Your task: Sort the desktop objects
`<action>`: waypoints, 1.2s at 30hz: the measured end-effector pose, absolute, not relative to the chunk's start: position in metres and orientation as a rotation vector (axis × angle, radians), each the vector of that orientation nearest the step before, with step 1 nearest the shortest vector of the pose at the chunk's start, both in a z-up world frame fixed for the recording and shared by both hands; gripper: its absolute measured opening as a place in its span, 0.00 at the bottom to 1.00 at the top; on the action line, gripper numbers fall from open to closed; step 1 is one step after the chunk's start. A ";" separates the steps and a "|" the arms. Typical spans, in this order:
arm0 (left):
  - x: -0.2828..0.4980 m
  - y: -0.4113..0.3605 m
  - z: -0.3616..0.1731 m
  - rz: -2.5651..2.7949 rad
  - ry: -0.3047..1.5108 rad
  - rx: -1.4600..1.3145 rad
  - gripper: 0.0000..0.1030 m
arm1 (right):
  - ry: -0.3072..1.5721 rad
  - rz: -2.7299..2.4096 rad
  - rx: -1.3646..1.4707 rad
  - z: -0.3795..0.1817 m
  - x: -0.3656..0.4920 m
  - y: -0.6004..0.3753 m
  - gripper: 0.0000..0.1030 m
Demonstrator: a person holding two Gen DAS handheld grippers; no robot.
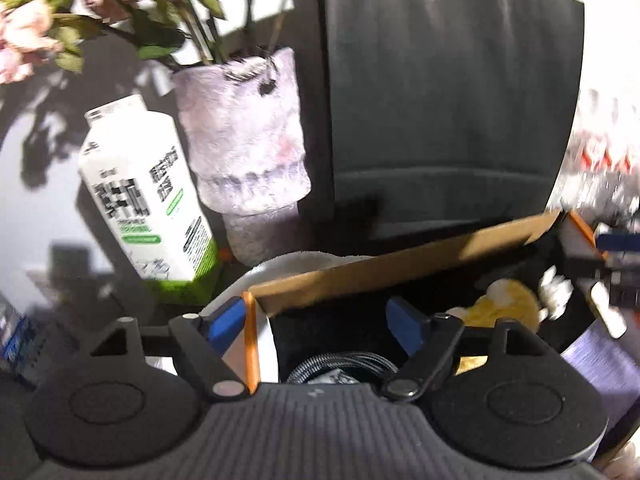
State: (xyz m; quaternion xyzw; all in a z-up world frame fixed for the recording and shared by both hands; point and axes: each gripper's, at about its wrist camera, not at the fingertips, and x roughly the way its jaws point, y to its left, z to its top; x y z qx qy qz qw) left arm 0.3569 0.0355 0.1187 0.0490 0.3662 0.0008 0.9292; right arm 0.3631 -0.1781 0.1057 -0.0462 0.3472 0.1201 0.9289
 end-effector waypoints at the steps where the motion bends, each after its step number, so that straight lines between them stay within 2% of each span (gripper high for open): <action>1: 0.353 0.034 0.123 0.027 0.763 0.092 0.83 | 0.708 0.248 -0.106 0.109 0.357 -0.176 0.57; 4: 0.337 0.029 0.129 0.124 0.822 0.074 0.86 | 0.707 0.257 -0.128 0.121 0.339 -0.173 0.61; 7: 0.303 0.023 0.129 0.130 0.854 0.039 0.87 | 0.713 0.266 -0.116 0.132 0.315 -0.173 0.74; 14: 0.189 -0.008 0.129 0.065 0.775 0.081 0.88 | 0.610 0.384 -0.069 0.141 0.211 -0.190 0.84; 26: 0.003 -0.018 0.094 0.019 0.721 0.012 0.92 | 0.590 0.396 0.006 0.094 0.045 -0.227 0.87; 36: -0.087 0.000 0.050 0.072 0.769 -0.049 0.92 | 0.533 0.340 -0.016 0.034 -0.067 -0.221 0.88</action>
